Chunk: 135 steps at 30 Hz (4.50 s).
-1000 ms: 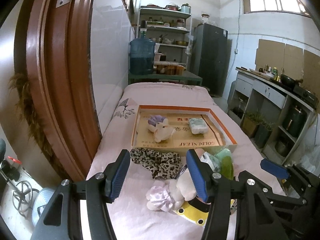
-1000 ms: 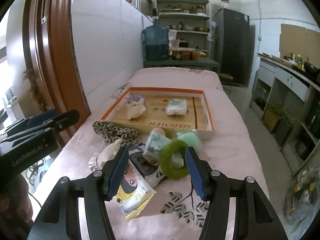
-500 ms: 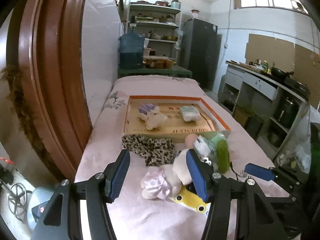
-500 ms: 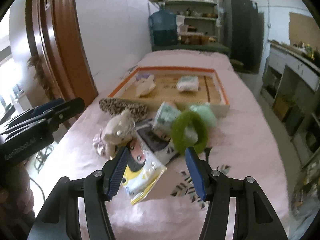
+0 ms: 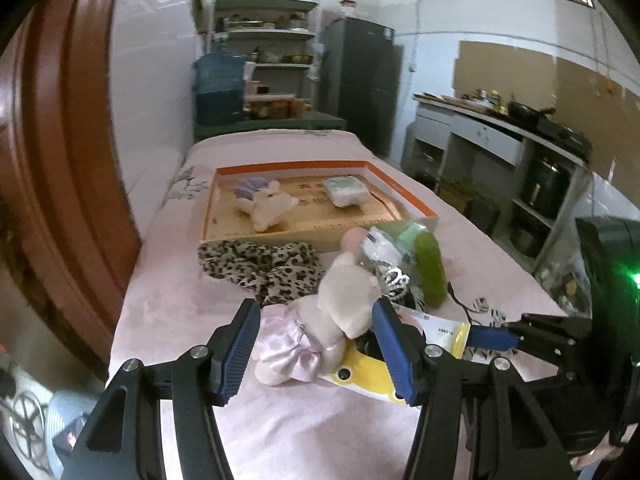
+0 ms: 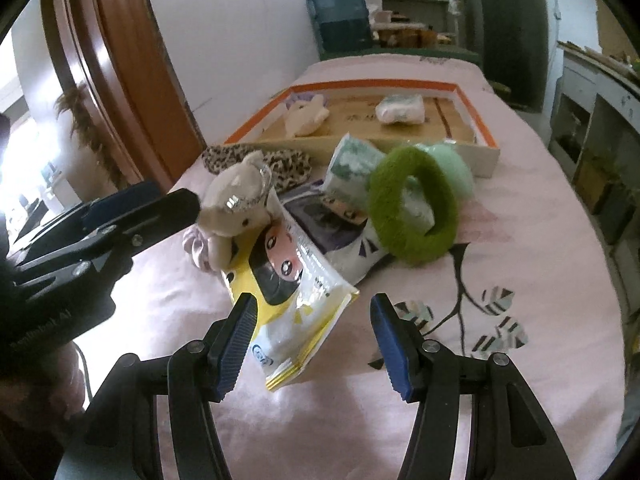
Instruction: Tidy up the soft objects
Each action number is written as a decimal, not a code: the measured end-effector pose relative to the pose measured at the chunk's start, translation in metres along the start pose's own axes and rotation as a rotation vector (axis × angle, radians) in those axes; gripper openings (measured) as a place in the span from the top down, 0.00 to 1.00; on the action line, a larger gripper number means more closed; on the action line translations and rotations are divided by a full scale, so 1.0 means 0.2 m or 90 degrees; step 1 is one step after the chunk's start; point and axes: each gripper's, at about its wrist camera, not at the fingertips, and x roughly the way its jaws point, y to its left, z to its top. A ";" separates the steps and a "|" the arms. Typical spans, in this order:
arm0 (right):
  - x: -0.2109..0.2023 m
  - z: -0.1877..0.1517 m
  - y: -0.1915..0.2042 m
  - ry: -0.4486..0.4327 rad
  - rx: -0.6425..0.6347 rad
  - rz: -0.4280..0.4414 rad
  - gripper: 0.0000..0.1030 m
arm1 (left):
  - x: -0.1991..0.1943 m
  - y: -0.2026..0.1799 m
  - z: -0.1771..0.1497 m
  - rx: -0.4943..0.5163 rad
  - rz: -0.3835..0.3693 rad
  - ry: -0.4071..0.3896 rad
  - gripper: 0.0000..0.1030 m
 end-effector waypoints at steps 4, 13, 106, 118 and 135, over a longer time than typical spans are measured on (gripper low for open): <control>0.03 0.00 0.01 0.011 -0.005 0.007 0.41 | 0.04 -0.02 0.00 0.067 -0.022 0.002 0.43; 0.08 0.00 0.01 0.026 -0.002 0.016 0.41 | 0.19 -0.03 0.00 0.193 -0.049 0.038 0.44; -0.41 0.47 -0.11 -0.216 -0.032 0.011 0.88 | 0.08 -0.02 0.53 -0.091 0.084 -0.056 0.64; -0.35 0.59 -0.17 -0.214 -0.016 0.010 0.88 | 0.23 0.01 0.62 -0.100 0.082 -0.043 0.64; -0.24 0.79 -0.32 -0.227 0.015 0.005 0.88 | 0.44 0.06 0.72 -0.106 0.072 -0.020 0.64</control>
